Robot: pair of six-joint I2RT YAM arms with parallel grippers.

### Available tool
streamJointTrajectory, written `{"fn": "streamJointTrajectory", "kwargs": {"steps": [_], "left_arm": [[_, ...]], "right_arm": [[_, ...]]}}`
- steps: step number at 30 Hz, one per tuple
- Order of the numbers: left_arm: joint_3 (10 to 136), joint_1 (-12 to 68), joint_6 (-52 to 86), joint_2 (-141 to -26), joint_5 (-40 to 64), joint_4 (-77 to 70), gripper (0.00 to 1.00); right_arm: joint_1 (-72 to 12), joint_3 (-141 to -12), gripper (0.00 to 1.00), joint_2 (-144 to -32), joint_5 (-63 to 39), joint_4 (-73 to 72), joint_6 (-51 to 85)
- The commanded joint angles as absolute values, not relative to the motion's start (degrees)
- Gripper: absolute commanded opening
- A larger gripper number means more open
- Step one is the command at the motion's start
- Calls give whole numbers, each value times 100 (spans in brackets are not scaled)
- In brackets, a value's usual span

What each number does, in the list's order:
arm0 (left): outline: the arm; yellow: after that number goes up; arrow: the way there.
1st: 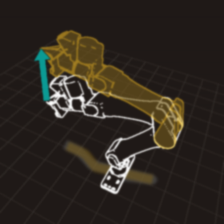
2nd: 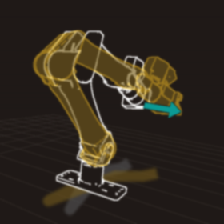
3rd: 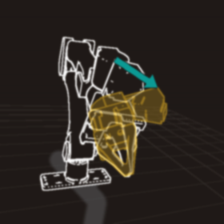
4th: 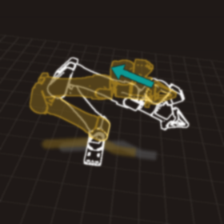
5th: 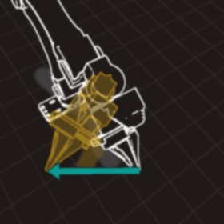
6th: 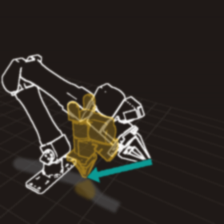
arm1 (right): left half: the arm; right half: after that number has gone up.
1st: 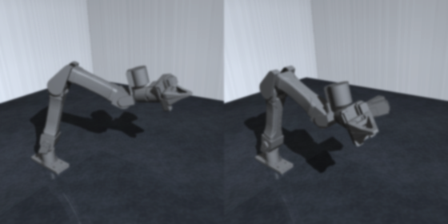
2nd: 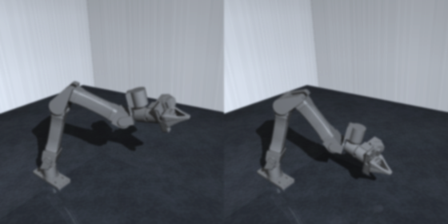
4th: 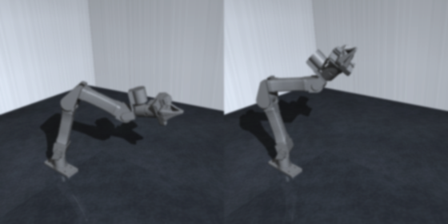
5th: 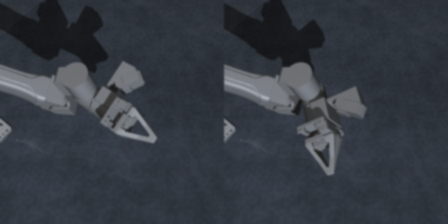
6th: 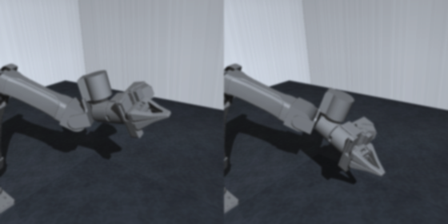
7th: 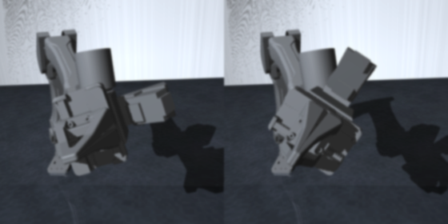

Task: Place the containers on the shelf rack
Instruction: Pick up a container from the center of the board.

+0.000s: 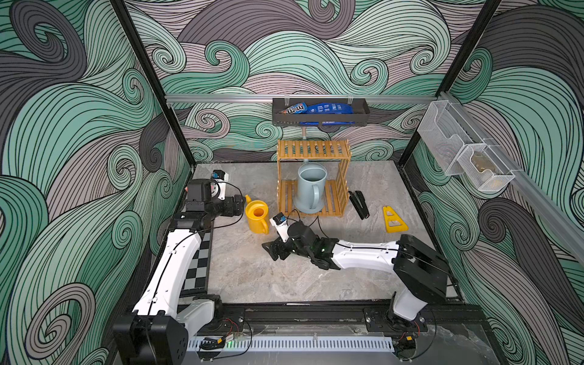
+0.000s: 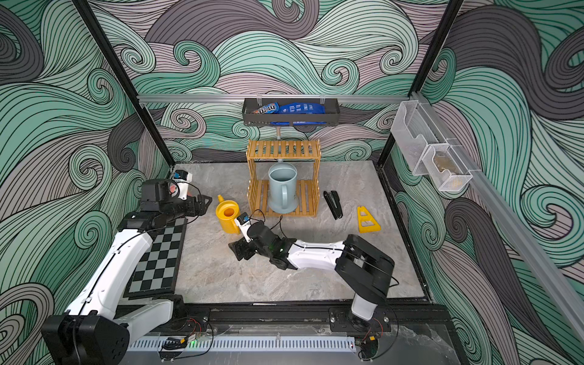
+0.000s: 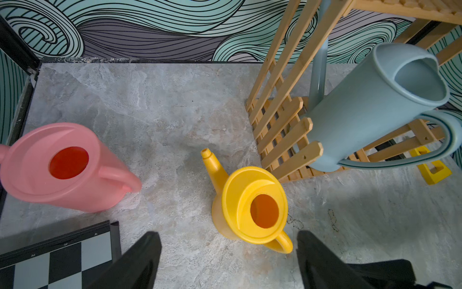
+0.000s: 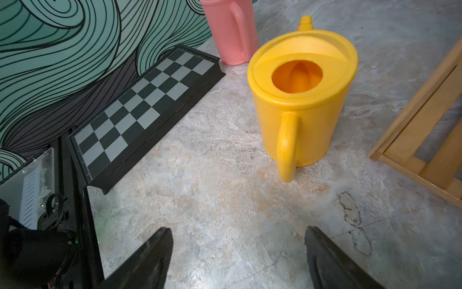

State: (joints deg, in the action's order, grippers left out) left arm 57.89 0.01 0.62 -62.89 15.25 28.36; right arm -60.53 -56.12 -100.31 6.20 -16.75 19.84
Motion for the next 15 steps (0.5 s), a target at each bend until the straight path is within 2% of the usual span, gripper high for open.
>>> {"fn": "streamJointTrajectory", "kwargs": {"steps": [1,6,15], "left_arm": [[5851,-44,0,-6182,1402,2820,90],[5922,-35,0,-6179,1361,2906,90],[5961,0,18,-6157,1293,2925,91]], "right_arm": [[-6074,-6089,85,-10468,851,-1574,2120],[-6062,-6629,80,-11028,1039,-1483,2043],[-5973,-6845,73,-11351,1242,-1690,2085]]}}
